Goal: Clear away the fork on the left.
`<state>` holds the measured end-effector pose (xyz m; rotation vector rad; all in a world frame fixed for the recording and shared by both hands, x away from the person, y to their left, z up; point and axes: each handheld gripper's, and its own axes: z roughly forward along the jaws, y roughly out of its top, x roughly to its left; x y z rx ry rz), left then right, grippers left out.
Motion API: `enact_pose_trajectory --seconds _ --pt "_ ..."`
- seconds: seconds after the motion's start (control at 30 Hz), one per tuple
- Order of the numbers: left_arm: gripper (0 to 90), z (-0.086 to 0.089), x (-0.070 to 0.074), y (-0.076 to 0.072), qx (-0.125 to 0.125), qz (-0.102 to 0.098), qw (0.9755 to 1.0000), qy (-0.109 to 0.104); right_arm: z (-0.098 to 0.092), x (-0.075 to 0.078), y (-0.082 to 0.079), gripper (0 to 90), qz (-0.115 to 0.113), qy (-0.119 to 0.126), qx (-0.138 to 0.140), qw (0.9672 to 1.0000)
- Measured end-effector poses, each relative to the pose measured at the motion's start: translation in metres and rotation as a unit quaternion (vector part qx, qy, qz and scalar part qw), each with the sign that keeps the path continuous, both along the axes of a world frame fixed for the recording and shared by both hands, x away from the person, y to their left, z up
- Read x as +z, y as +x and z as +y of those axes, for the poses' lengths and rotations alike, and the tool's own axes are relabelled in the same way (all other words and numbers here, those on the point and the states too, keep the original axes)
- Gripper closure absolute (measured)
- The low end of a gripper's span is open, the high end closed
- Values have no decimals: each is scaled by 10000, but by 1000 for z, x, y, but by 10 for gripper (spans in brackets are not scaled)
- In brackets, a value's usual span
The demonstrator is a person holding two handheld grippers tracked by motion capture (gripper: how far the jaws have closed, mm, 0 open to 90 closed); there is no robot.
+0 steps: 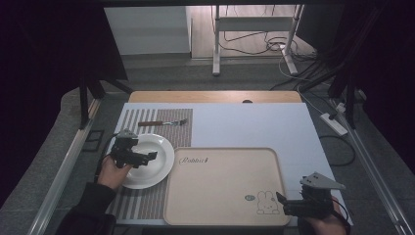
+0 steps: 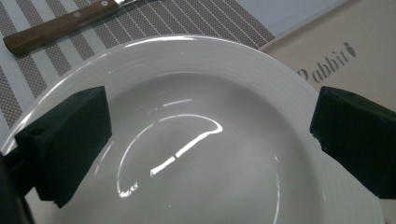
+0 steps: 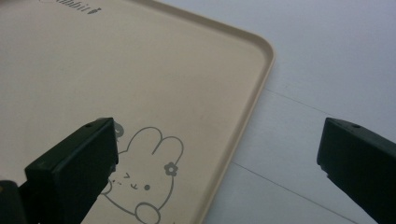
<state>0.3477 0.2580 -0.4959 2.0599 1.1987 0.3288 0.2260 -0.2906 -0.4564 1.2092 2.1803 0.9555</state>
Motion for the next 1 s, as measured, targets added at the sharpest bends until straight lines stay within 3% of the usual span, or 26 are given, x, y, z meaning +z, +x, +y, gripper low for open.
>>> enact_pose_trajectory --seconds 0.53,0.9,1.0 --pt "0 -1 -5 43 14 154 9997 197 0 0 0 0 14 -5 28 10000" --pt "0 -5 -10 74 76 274 9994 178 0 0 0 0 23 -10 48 10000" --pt "0 -3 -11 81 71 323 9994 81 0 0 0 0 27 -8 48 10000"
